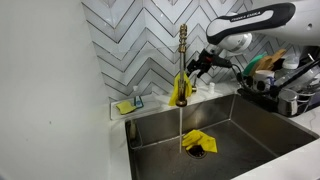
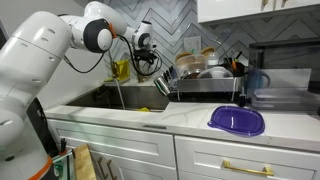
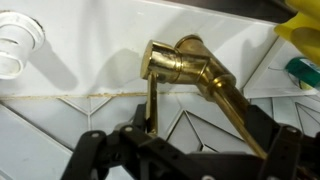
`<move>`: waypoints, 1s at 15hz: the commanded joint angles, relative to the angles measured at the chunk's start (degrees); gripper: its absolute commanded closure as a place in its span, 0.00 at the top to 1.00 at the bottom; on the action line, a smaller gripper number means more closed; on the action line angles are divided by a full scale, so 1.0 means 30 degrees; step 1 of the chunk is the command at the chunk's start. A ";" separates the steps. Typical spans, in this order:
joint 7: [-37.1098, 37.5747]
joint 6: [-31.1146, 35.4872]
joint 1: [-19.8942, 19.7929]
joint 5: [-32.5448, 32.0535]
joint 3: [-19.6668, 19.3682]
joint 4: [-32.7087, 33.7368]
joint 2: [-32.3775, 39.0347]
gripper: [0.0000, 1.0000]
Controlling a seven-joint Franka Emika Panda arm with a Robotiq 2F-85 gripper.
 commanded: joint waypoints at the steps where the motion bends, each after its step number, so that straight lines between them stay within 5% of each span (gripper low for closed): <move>1: 0.0758 -0.1007 0.0151 0.0027 -0.0067 -0.0028 -0.0084 1.00; 9: 0.1140 -0.2675 0.0196 0.0051 0.0316 0.0402 -0.0455 1.00; 15: 0.0943 -0.1463 0.0709 -0.3004 -0.1054 0.0379 -0.0513 1.00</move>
